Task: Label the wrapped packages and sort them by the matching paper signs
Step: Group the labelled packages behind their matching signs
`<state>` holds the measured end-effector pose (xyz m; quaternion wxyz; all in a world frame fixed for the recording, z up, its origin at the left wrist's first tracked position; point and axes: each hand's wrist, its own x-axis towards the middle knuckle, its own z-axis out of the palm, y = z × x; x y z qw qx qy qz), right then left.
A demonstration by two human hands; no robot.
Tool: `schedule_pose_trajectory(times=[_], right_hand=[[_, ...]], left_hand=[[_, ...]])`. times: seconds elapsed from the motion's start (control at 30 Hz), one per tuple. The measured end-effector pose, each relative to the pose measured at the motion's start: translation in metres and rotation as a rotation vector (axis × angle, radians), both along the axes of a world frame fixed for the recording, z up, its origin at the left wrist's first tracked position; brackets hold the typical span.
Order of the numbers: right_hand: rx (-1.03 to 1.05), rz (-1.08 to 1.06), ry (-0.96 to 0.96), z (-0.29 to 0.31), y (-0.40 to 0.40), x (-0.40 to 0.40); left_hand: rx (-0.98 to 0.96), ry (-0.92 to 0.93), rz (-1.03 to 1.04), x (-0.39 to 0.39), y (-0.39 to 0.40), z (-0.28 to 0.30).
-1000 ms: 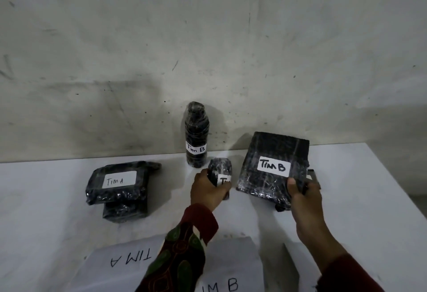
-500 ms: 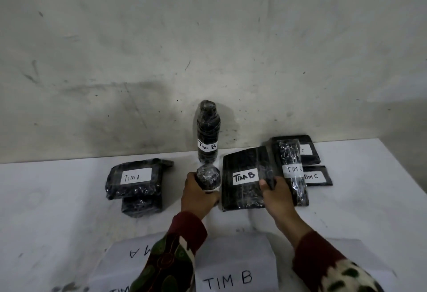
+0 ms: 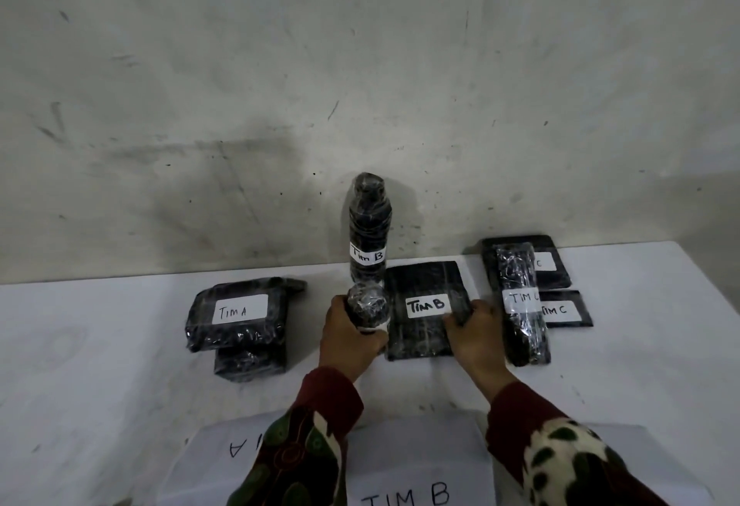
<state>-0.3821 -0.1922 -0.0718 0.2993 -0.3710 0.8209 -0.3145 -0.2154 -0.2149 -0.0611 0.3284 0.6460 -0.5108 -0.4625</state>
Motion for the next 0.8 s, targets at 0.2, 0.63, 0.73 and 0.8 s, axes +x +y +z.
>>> schedule_pose_trajectory(times=[0.2, 0.63, 0.73, 0.8], right_hand=[[0.024, 0.035, 0.105, 0.0, 0.003, 0.003], [-0.064, 0.095, 0.197, 0.006, 0.015, 0.013], [-0.058, 0.115, 0.187, 0.008, 0.016, 0.015], [-0.066, 0.12, 0.186, 0.009, 0.017, 0.015]], left_hand=[[-0.019, 0.003, -0.015, 0.001, 0.0, 0.0], [-0.144, 0.086, -0.083, 0.011, 0.001, 0.0], [-0.144, 0.119, -0.097, 0.009, -0.003, 0.0], [-0.129, 0.143, -0.096, 0.008, -0.007, -0.002]])
